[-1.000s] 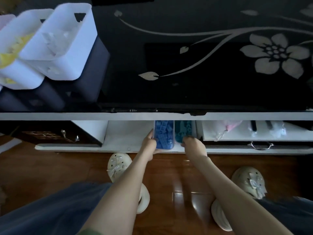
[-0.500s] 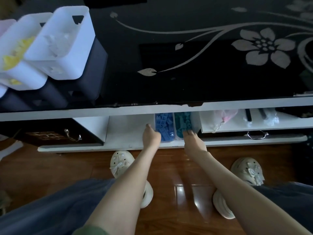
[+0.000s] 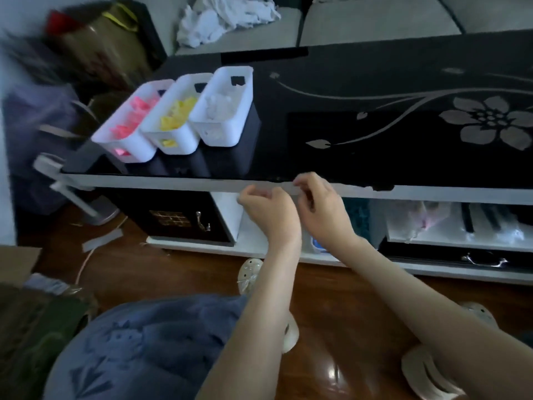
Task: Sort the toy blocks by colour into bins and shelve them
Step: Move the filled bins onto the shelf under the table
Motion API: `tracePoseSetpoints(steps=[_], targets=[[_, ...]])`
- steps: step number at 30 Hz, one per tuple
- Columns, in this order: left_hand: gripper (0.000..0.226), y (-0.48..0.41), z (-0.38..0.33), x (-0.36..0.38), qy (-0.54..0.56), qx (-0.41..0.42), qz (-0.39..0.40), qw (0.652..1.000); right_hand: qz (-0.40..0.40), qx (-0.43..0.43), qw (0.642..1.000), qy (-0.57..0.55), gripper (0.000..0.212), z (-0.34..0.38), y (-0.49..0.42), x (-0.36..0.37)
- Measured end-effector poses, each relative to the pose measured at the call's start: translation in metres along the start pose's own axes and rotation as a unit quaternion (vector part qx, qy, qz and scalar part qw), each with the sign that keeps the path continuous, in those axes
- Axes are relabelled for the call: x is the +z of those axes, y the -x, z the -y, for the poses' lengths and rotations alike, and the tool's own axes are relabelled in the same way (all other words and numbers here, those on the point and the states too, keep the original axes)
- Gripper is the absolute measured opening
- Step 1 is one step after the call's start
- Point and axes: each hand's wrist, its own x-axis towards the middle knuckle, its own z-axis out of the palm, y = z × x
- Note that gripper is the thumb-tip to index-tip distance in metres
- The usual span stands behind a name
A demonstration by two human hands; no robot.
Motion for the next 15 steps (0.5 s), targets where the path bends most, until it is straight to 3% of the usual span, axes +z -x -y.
tracePoseSetpoints(steps=[4,7,10,15], targets=[[0.038,-0.029,-0.056,-0.025,0.053,0.051,-0.036,0.997,0.001,-0.043,0.999,-0.031,0.05,0.054,-0.048,0.019],[0.042,-0.056,-0.079,-0.041,0.054,0.007,-0.051,0.997,0.066,-0.048,0.996,0.035,0.065,0.071,-0.081,0.042],[0.046,-0.069,-0.087,-0.055,0.084,-0.076,-0.046,0.993,0.127,-0.02,0.989,0.079,0.065,0.073,-0.098,0.059],[0.04,-0.073,-0.097,-0.077,0.087,-0.16,0.029,0.983,0.101,-0.014,0.986,0.132,0.042,0.077,-0.115,0.064]])
